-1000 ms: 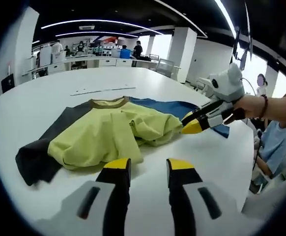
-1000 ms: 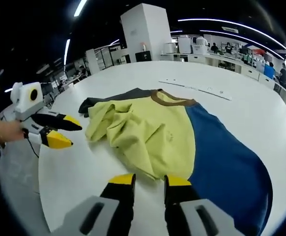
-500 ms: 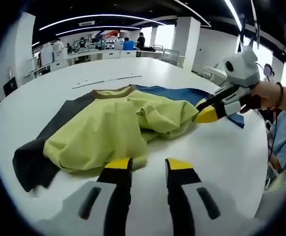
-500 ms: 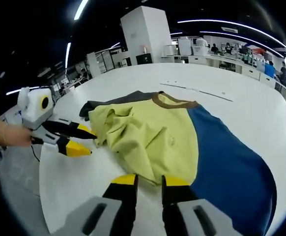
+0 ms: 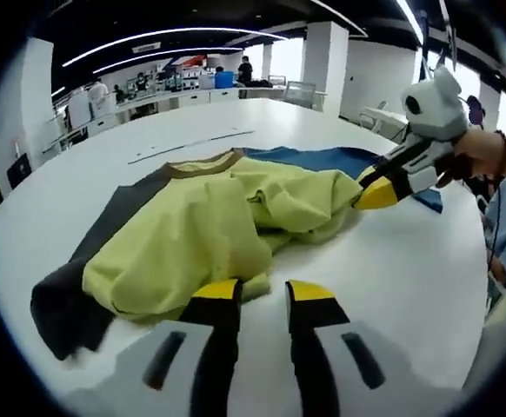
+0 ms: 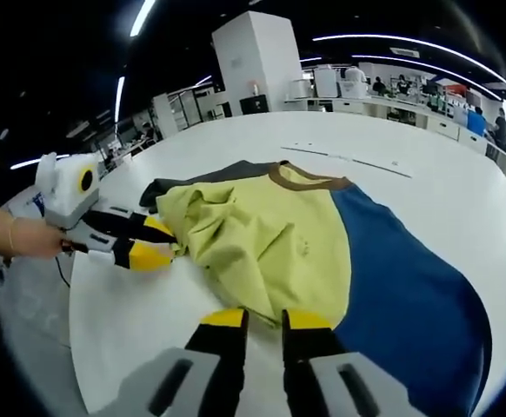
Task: Fold the garment on the visible template until the final outline fits inside the template.
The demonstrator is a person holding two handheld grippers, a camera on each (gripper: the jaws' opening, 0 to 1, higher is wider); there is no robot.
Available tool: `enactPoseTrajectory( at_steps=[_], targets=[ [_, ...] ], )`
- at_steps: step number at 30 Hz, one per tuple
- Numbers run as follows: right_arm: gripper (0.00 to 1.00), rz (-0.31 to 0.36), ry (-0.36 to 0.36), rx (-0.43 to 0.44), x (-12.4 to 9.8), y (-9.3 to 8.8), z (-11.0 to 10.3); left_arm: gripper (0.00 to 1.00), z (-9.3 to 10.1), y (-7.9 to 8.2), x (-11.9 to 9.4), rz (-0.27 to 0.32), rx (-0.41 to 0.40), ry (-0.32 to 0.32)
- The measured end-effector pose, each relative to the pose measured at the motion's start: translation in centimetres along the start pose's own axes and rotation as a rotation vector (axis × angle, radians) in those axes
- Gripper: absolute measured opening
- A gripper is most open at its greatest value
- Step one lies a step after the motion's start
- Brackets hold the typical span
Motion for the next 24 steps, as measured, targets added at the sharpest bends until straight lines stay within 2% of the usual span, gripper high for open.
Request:
enactPoseTrajectory(
  at_steps=[7,13,17,18,20,24],
  targets=[
    [0.10,0.003,-0.002,0.002,0.0,0.1,-0.1,0.10,-0.2,0.1,0.3,-0.008,0.051,0.047],
    [0.06,0.004,-0.006,0.004,0.1,0.1,-0.1,0.06,-0.2,0.1,0.4,-0.011,0.151,0.095],
    [0.01,0.005,-0.002,0.003,0.1,0.1,-0.2,0.03,-0.7,0.1,0.3,-0.011,0.107,0.071],
    [0.00,0.005,-0.001,0.003,0.1,0.1,-0.2,0.03,-0.7,0.1,0.3,-0.006,0.058,0.059],
    [0.00,0.006,-0.001,0.004,0.0,0.1,-0.2,0.02,-1.0,0.0,0.2,-0.002,0.011,0.040],
    [0.00,0.020,0.005,0.016,-0.4,0.2,-0.2,0.01,-1.2,0.0,-0.3,-0.004,-0.025,0.018]
  ],
)
Point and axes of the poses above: the point that each gripper's makers call its tool centre point, and the gripper's own axes: x roughly forward along the fingers, z roughly to its right, y roughly out of its top, the point moved 10 cm from there along -x, roughly backward along the fingers, and after that the axes turned 2 degrees about -z, right-handed, at the moved point
